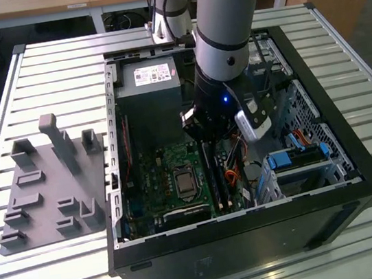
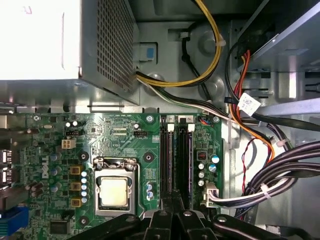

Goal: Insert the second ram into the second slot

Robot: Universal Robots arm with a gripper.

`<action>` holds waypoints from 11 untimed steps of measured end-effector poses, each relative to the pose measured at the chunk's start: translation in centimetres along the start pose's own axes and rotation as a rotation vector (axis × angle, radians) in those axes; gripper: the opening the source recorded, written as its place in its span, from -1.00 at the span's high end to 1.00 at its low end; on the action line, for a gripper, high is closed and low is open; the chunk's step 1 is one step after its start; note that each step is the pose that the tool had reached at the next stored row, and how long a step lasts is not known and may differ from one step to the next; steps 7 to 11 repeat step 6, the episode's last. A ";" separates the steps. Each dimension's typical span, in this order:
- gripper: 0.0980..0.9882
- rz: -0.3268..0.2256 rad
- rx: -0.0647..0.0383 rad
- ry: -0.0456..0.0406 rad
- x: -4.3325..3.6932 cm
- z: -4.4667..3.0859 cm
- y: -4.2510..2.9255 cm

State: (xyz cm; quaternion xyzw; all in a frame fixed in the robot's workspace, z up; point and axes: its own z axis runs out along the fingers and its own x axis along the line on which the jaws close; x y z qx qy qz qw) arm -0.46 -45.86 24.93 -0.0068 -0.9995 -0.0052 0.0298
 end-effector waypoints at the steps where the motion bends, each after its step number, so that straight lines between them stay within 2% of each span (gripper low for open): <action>1: 0.98 0.000 0.000 0.0000 0.00 -0.05 0.00; 11: 0.98 0.000 0.000 0.0000 0.00 -0.07 0.00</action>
